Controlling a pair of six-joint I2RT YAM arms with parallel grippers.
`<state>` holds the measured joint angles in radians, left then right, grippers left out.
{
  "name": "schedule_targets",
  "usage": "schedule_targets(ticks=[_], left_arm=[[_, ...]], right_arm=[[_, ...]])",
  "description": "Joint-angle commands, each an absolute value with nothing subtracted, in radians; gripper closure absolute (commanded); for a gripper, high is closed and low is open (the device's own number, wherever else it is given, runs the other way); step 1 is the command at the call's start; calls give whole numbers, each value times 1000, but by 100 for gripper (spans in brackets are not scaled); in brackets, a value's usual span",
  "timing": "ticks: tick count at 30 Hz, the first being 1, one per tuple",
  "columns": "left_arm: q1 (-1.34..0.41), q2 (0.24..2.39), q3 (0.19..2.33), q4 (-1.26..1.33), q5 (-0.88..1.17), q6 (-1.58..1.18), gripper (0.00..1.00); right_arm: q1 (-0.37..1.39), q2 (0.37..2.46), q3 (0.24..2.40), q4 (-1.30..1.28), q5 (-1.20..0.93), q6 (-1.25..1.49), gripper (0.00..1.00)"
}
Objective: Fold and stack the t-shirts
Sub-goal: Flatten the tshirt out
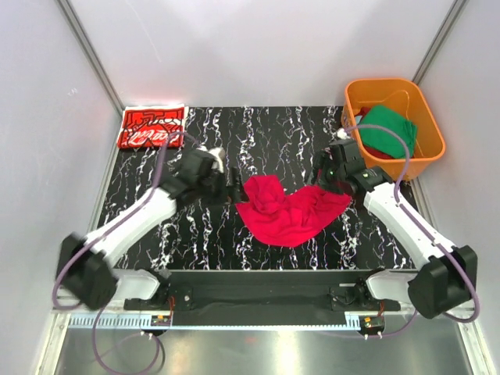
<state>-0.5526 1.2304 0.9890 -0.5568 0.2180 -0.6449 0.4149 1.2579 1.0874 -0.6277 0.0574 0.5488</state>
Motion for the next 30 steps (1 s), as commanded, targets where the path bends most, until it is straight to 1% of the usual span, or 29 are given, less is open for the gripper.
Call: schedule_targets(ticks=[1,2,3,7,10,12,15,19,21,23,24,26,27,28,29,30], left_arm=[[-624,1408,1143,-495,104,-600,6],[-638,1505,1169,-502,98,-598,9],[-649,1543,1196,-509,98,-598,14],[-715,1653,1258,-486,92,-635,14],[-744,1719,1276,-482,77,-678,13],[-752,1749,1273,-456,101,-709,16],[-753,1798,1272,-448,124,-730,24],[-752,1812,1249,-422,115,-744,25],[-752,1818,1250,-417,100,-744,28],[-750,1827,1259,-423,84,-738,35],[-750,1828,1267,-426,75,-733,42],[-746,1829,1273,-425,58,-727,50],[-742,1825,1273,-428,52,-729,63],[-735,1821,1272,-428,43,-729,72],[-729,1813,1270,-425,38,-730,83],[-723,1787,1267,-423,31,-729,99]], right_arm=[[290,1301,979,-556,-20,621,34],[279,1313,962,-539,-47,633,35],[275,1322,941,-520,-41,640,36],[252,1370,922,-509,52,643,33],[209,1411,914,-463,26,643,32],[196,1459,936,-450,12,643,31],[195,1518,963,-449,12,635,31],[195,1572,973,-431,5,630,31],[195,1591,969,-408,3,635,32],[193,1609,973,-399,5,637,34],[195,1617,980,-396,5,637,37],[193,1640,995,-397,5,632,42],[193,1646,1003,-403,5,626,45],[193,1649,1008,-406,5,623,57],[193,1651,1020,-411,6,620,66],[193,1648,1025,-414,11,614,71]])
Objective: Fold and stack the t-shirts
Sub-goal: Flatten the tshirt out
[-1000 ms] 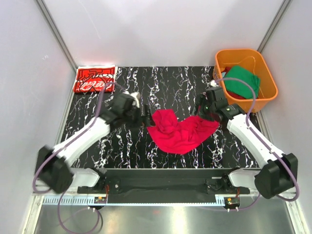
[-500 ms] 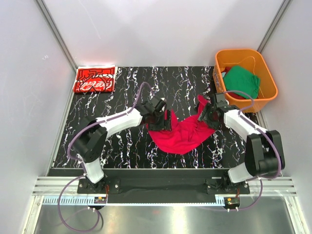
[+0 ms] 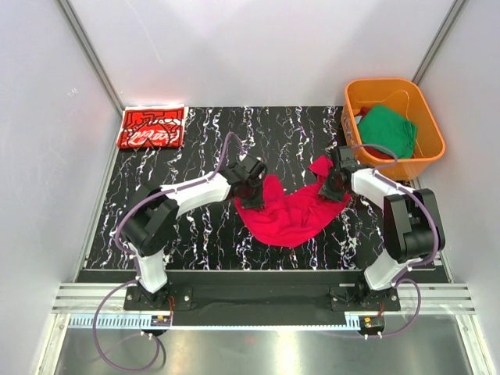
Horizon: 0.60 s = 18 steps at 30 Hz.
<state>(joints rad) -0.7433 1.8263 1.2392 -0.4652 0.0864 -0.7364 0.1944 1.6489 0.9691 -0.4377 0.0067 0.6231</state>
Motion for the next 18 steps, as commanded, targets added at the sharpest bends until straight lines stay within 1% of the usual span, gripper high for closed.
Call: schedule_targets(ticks=[1,3,4,6,7,8,10,13,14,16,17,18], left_arm=[[-709,1772,1259,-425,11,-727,100],[-689,1726,1252,-439,2,-715,100],[-658,1667,1240,-446,-38,-707,100],[-623,1599,1224,-475,-66,-683,100],[-577,1513,1215,-485,-89,-670,100],[-551,1473,1197,-503,-98,-645,100],[-454,1351,1186,-523,-103,-609,100],[-322,1229,1206,-566,-77,-514,100],[-269,1211,1241,-584,-52,-459,100],[-230,1183,1291,-616,-52,-407,100],[-216,1161,1346,-653,-63,-370,100],[-192,1149,1367,-669,-80,-353,100]], right_arm=[[192,1641,1032,-417,23,611,82],[193,1634,1054,-433,38,591,95],[193,1629,1066,-446,66,585,100],[193,1608,1103,-475,92,565,100],[193,1597,1115,-483,124,557,100],[193,1574,1146,-495,136,552,100],[193,1549,1182,-503,165,531,100],[192,1555,1294,-505,176,500,100],[193,1563,1375,-509,175,483,100],[193,1594,1468,-514,166,469,100],[193,1604,1571,-532,163,462,100],[193,1617,1625,-547,152,459,100]])
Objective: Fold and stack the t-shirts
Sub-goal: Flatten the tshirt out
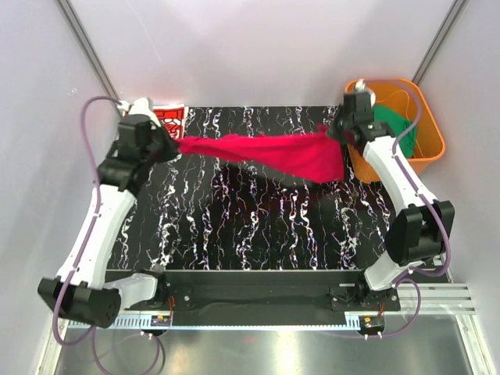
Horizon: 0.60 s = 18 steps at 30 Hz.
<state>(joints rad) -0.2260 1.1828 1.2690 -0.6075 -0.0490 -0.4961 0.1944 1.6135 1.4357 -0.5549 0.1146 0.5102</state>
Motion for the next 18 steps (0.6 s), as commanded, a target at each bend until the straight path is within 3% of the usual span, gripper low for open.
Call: schedule_targets(ticks=[1,6,10,12,13,15,16,17,18], left_arm=[[-181,1137,1390,-699,-90,-339,100],[-137,1002,1329,-752,-185,-363,100],[-115,922,1127,-810,-224,-468,97],[-86,910,1053,-828,-180,-523,96],[-78,899,990,-859,-179,-550,83],[-61,871,951,-897,-214,-580,61],[-61,817,939,-920,-228,-598,39],[-61,780,902,-916,-232,-621,5],[-61,747,884,-901,-230,-629,1]], right_arm=[[193,1629,1672,-561,141,459,100],[195,1541,1692,-571,11,512,100],[222,1369,1385,-588,-145,607,100],[299,1277,1110,-571,-172,681,97],[372,1187,942,-554,-178,710,87],[441,1106,812,-546,-212,802,73],[462,1042,734,-555,-216,827,63],[469,1011,710,-569,-218,844,50],[466,964,700,-580,-165,841,46]])
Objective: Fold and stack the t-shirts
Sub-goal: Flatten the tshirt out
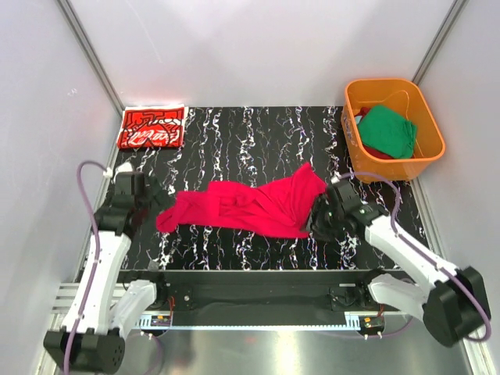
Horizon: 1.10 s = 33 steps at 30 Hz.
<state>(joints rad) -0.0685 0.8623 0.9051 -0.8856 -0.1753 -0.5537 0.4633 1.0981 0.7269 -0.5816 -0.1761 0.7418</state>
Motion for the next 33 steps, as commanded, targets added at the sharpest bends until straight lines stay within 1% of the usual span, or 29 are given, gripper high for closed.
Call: schedule_targets(ticks=[1,3,4,5,6,7,8,9,10,11,12,13,14,15,19,22,25,26,28,29,31,32,33], left_arm=[[-63,715,867,-858,-223,-635,1],[-63,695,833,-801,-146,-630,1],[-61,715,836,-772,-118,-629,2],[-63,785,842,-753,-83,-620,3],[-63,829,856,-732,-7,-608,4],[-66,877,870,-692,44,-582,6],[-80,994,888,-678,85,-562,10],[-100,1047,944,-673,121,-542,14],[-119,1108,977,-686,112,-504,17],[-170,1153,1006,-687,98,-485,19],[-195,1234,1026,-684,81,-470,25],[-219,1267,1061,-680,77,-453,25],[-263,1302,1075,-672,78,-448,25],[-284,1363,1080,-661,83,-443,23],[-350,1472,1100,-606,48,-451,12],[-388,1550,1129,-617,5,-437,14],[-417,1597,1121,-600,-34,-442,16],[-420,1624,1112,-597,-38,-446,20],[-420,1644,1098,-578,-49,-459,26],[-420,1652,1094,-569,-49,-463,33],[-420,1660,1083,-546,-49,-472,39],[-422,1667,1085,-543,-52,-474,44],[-422,1674,1091,-542,-55,-479,46]], right_arm=[[466,950,712,-590,-117,824,40],[466,957,754,-591,-5,743,31],[466,1009,822,-585,38,709,30],[465,1050,863,-589,75,649,26],[459,1096,905,-591,131,619,21],[450,1197,982,-594,147,595,20],[436,1247,1017,-595,152,569,20],[401,1291,1046,-589,105,560,21],[388,1365,1081,-556,69,552,22],[382,1394,1094,-539,36,551,25],[380,1446,1103,-520,-21,551,29],[380,1469,1111,-490,-52,555,34],[380,1494,1114,-476,-76,572,35],[380,1528,1112,-462,-99,575,35],[380,1580,1100,-430,-32,566,33],[365,1627,1137,-465,-24,539,30],[362,1626,1138,-456,-38,537,31],[362,1623,1138,-453,-44,541,31],[362,1615,1134,-453,-63,551,31],[362,1611,1131,-451,-67,552,32],[362,1603,1118,-448,-69,552,31],[364,1603,1112,-448,-63,552,31],[362,1601,1103,-446,-60,551,31]])
